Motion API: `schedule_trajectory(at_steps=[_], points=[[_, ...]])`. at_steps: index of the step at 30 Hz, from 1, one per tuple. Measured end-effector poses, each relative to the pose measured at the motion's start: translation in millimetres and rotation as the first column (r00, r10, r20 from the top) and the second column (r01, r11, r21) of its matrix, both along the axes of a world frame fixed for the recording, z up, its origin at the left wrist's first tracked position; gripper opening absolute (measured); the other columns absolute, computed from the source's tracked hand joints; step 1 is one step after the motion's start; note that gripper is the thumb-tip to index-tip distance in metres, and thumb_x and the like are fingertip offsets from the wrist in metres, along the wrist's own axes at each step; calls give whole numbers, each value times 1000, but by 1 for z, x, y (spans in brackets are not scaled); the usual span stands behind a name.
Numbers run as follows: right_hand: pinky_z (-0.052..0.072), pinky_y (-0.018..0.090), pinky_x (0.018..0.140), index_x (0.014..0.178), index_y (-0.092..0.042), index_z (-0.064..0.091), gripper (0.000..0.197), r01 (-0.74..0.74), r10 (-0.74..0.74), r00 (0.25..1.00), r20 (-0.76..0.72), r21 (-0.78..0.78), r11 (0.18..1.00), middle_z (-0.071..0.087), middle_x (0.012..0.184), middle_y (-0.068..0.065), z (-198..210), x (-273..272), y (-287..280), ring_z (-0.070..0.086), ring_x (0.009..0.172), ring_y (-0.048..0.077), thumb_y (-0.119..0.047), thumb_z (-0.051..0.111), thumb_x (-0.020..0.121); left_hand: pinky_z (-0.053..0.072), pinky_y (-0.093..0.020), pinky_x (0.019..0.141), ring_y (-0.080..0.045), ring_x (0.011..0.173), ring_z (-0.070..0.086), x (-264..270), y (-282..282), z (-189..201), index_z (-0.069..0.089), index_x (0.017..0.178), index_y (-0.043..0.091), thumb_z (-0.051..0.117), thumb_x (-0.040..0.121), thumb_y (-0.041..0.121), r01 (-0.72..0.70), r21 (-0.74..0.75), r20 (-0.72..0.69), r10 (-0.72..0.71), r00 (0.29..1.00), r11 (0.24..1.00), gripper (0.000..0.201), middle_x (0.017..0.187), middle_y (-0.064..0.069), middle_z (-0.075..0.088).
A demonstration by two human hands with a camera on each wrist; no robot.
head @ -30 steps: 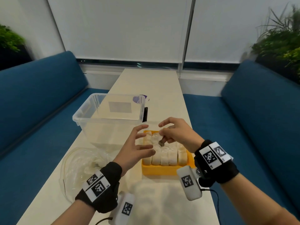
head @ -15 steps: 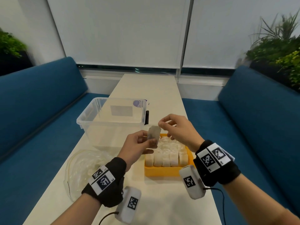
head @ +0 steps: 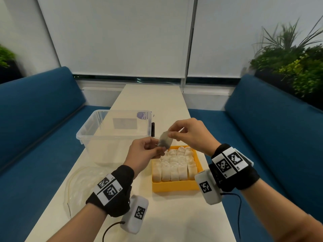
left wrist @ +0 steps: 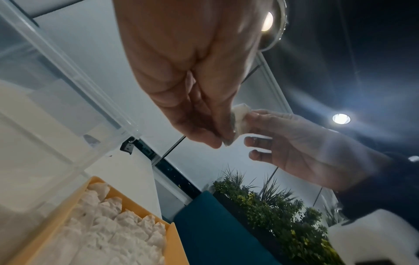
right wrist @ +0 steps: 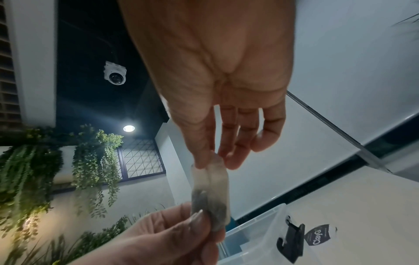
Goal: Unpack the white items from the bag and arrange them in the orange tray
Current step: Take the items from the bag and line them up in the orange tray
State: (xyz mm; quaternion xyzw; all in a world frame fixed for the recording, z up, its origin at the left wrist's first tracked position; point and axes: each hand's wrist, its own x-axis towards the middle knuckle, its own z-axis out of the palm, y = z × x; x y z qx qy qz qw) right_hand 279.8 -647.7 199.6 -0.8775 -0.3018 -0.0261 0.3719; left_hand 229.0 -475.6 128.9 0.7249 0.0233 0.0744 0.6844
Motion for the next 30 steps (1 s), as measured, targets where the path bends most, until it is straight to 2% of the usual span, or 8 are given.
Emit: schedule_trajectory(at_steps=[5, 9, 14, 18, 20, 22, 25, 30], points=[[48, 7, 63, 95, -12, 73, 12, 17, -17, 1000, 6, 33, 999, 66, 75, -7, -4, 5, 3, 60, 65, 4, -18, 67, 87, 58, -25, 72, -18, 78, 72, 5, 4, -3, 69, 102, 5, 72, 82, 4, 9, 36, -21, -9, 1000, 999, 20, 87, -11, 75], [53, 23, 75, 98, -12, 72, 13, 46, -47, 999, -21, -14, 999, 69, 87, 2, -19, 14, 10, 62, 76, 13, -15, 64, 88, 57, -24, 71, -16, 83, 71, 4, 14, -10, 68, 106, 14, 66, 90, 13, 52, 85, -112, -42, 993, 995, 16, 95, -7, 75], [49, 27, 82, 100, -11, 70, 17, 28, -38, 999, -28, -308, 951, 68, 100, 4, -48, 28, 19, 58, 87, 15, -13, 57, 90, 54, -23, 67, -17, 84, 69, -2, 40, -19, 70, 103, 15, 66, 90, 16, -24, 168, -143, 48, 988, 986, 14, 98, -4, 71], [52, 39, 83, 91, -18, 69, 18, -49, -20, 994, -111, -580, 813, 66, 97, 2, -84, 30, 33, 62, 91, 24, -14, 51, 86, 53, -23, 67, -14, 80, 68, -9, 57, -22, 71, 99, 15, 65, 91, 16, -63, 188, -158, 94, 983, 980, 10, 98, -7, 71], [50, 33, 80, 92, -14, 70, 19, -148, 23, 980, -199, -644, 751, 65, 99, 5, -98, 28, 44, 61, 89, 24, -12, 52, 86, 53, -24, 67, -14, 80, 68, -13, 64, -22, 71, 99, 15, 64, 91, 16, -77, 193, -159, 109, 981, 978, 10, 99, -9, 71], [51, 30, 75, 100, -4, 69, 19, -233, 32, 949, -313, -630, 741, 68, 102, 14, -108, 29, 57, 66, 89, 26, -7, 53, 88, 53, -25, 68, -14, 80, 68, -16, 70, -22, 71, 98, 14, 63, 92, 15, -93, 193, -158, 125, 979, 977, 10, 100, -10, 71], [48, 24, 70, 107, 1, 67, 23, -224, -2, 941, -340, -626, 747, 68, 107, 19, -123, 38, 71, 65, 100, 29, -6, 54, 90, 53, -26, 71, -18, 84, 69, -22, 78, -22, 71, 98, 14, 63, 92, 16, -112, 198, -162, 145, 976, 974, 10, 99, -9, 71], [45, 31, 89, 112, 1, 67, 26, -145, -42, 963, -265, -647, 748, 62, 119, 19, -137, 52, 78, 55, 114, 30, -6, 53, 91, 54, -26, 72, -21, 89, 69, -32, 87, -23, 71, 99, 16, 62, 93, 17, -143, 198, -178, 179, 968, 970, 10, 98, -6, 71]])
